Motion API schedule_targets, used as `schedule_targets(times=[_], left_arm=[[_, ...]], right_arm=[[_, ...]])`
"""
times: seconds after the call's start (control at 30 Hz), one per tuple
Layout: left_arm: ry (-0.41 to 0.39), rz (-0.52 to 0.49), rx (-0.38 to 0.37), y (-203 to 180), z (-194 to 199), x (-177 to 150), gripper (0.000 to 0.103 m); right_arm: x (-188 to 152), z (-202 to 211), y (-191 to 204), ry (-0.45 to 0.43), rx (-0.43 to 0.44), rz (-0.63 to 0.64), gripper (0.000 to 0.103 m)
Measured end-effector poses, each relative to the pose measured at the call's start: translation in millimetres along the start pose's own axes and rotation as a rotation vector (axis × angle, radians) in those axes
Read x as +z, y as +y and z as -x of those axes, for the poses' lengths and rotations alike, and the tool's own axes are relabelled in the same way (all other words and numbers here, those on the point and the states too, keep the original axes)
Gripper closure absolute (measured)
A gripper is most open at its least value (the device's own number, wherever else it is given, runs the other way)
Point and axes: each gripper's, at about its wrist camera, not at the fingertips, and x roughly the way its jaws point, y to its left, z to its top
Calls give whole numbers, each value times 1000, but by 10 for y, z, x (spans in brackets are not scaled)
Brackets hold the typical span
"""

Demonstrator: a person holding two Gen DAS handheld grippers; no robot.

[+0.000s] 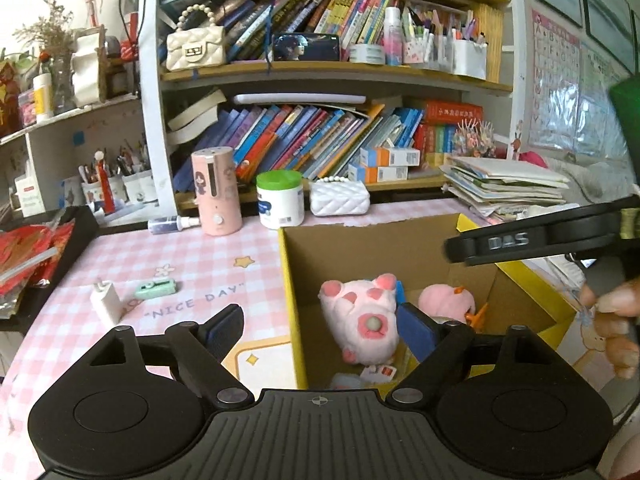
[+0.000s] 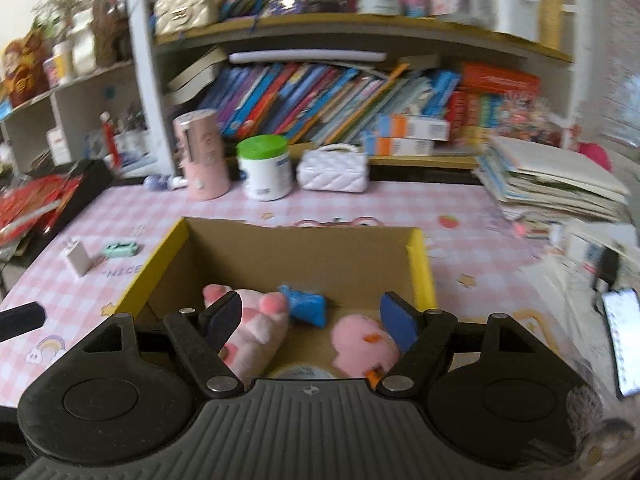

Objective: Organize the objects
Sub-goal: 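Open both grippers to release the pig and car, then withdraw from the box, then move both open grippers toward the white charger and green tape dispenser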

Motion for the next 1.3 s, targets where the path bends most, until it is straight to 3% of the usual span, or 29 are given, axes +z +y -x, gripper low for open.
schedule_targets(times=[0.23, 0.47, 0.93, 1.3], left_arm=[[-2, 24, -10, 140, 191, -108, 14], [29, 17, -34, 232, 361, -272, 13], [168, -4, -21, 463, 696, -739, 11], [222, 0, -5, 717, 936, -1000, 9]], right_arm=[[-272, 406, 2, -52, -133, -65, 28], [-631, 666, 138, -7, -199, -104, 29], [-1322, 850, 716, 168, -163, -123, 29], [-1611, 932, 1092, 249, -108, -128, 32]])
